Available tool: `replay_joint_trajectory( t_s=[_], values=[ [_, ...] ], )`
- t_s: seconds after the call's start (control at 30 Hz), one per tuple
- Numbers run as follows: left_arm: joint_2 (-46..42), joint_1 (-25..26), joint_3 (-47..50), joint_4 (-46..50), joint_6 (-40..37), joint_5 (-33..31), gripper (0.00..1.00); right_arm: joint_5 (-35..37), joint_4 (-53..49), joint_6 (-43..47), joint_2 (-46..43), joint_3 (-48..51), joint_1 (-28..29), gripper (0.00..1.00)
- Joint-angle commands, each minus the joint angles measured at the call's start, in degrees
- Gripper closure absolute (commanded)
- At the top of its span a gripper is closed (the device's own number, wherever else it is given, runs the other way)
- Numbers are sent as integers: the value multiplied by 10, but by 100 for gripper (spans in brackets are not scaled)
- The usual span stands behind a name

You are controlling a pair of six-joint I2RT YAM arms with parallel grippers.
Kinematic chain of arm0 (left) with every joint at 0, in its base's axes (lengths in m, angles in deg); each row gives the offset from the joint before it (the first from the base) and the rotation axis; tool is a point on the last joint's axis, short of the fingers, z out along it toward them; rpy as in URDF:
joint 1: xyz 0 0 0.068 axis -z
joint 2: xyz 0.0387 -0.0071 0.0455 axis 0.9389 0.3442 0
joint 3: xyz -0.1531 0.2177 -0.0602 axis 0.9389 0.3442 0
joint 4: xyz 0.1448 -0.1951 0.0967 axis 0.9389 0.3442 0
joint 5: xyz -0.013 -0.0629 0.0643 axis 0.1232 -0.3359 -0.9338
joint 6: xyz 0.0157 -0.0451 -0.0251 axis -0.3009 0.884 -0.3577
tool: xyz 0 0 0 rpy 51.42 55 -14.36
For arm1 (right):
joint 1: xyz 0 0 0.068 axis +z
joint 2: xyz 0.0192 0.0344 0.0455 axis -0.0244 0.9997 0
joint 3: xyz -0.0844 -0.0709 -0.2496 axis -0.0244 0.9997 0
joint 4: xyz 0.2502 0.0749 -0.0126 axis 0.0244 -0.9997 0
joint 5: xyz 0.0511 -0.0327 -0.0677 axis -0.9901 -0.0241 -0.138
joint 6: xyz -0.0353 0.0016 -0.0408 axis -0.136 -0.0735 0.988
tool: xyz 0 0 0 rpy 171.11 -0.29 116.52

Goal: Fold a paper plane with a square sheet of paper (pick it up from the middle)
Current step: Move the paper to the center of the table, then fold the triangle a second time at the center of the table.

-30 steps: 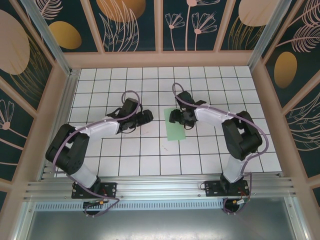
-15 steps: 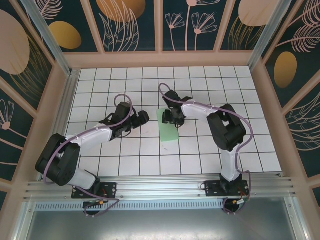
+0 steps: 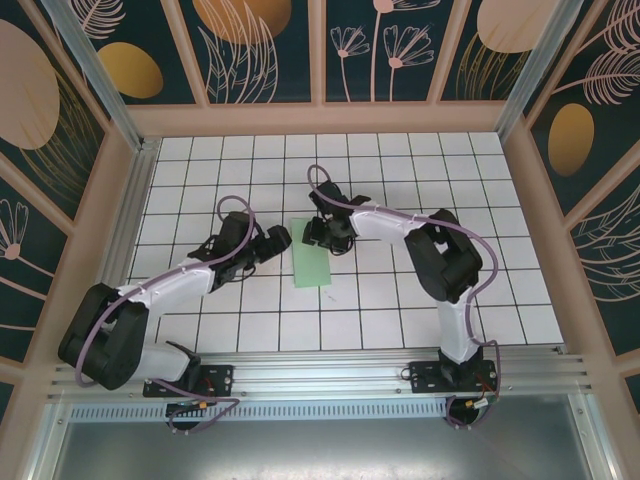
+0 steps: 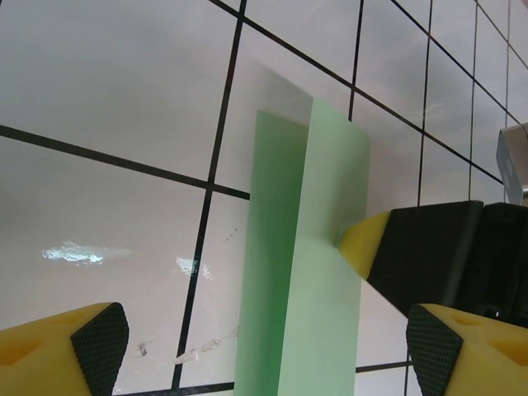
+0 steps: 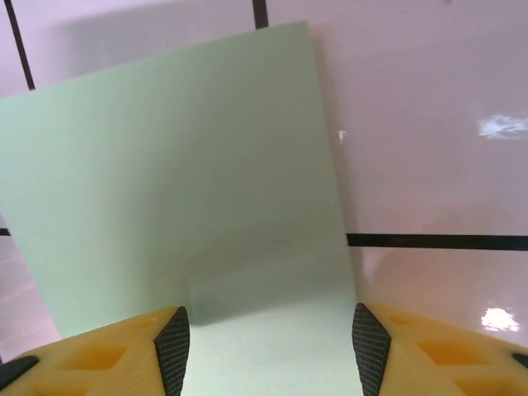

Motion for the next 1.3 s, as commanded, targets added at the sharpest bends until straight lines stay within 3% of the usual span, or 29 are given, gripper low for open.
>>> replay_joint_trajectory(
  t_s=[0.0,0.2,0.4,0.77,0.93,1.17,1.27],
  values=[
    [-13,-4,19,-32,23,27,12,-25,11,12,-39,18,-12,50],
    [14,-4,51,-123,68,106,18,-48,20,50,-30,15,-17,64],
    [51,-4,78,-218,116,160,30,-83,49,74,-5,2,-38,70],
    [63,-3,74,-197,115,161,31,-124,104,75,28,10,-75,71],
    [66,-1,72,-183,107,158,31,-111,106,72,31,11,-76,71],
    [78,-1,60,-170,99,148,31,-46,99,83,-38,28,-70,71],
    [80,0,58,-172,99,146,31,-68,88,106,-48,32,-61,71]
  ],
)
